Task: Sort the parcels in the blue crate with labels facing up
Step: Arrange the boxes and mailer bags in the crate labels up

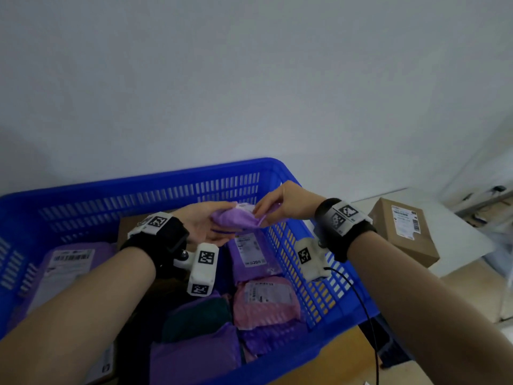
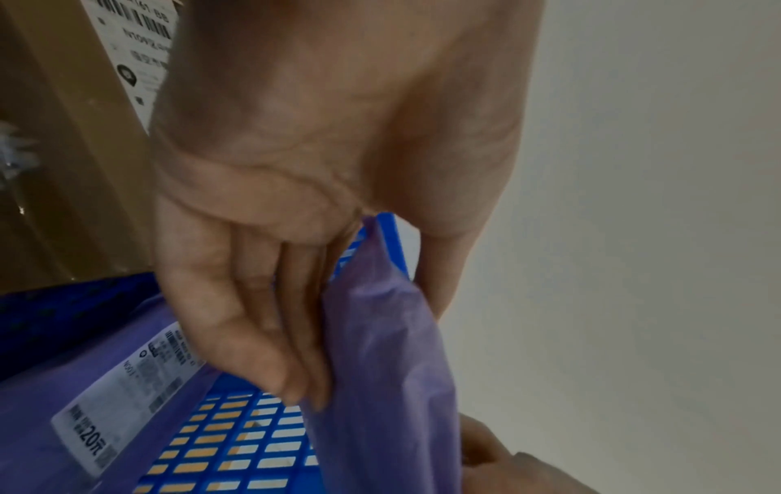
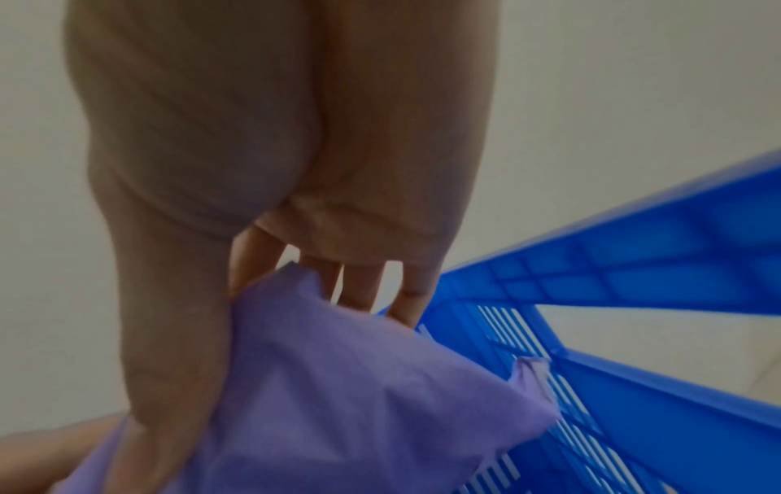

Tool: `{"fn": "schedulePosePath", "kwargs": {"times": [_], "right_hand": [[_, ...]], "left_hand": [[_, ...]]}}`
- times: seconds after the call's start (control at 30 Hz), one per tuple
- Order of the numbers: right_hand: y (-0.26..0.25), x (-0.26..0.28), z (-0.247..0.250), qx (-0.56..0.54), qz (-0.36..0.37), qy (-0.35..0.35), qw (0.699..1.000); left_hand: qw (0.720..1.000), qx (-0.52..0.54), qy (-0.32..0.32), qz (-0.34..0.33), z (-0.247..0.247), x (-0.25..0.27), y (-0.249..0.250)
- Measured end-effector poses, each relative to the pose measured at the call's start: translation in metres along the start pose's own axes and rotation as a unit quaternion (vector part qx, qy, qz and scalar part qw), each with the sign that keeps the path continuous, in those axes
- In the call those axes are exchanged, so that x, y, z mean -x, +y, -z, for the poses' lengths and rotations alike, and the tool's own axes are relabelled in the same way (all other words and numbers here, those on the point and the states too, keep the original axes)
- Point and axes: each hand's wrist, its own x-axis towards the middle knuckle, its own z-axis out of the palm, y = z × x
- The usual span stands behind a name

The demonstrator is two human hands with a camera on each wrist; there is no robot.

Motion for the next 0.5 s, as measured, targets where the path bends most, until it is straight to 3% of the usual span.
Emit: {"fn": "schedulePosePath", "kwargs": {"times": [0.1,0.2,0.33,0.5], "right_hand": [[0.005,0.001,-0.007,0.005,-0.017,-0.050,0.999],[0.012,0.002,-0.008,-0.008,-0.049,-0.054,0.997],[0.020,0.001,-0.003,-0.064,-0.050,0.068,0.994],[0.031,-0.011,-0.006,-0.040,-0.071,0.221,0.972]], "left_hand": [[1.000,0.009,0.016,0.013,0.000,-0.007,-0.006],[0.999,0.006,0.039,0.021,0.000,-0.010,-0.011],[0.997,-0.035,0.065,0.004,0.007,-0.010,-0.019],[0.983,-0.078,0.126,-0.106,0.014,-0.001,-0.020]]}}
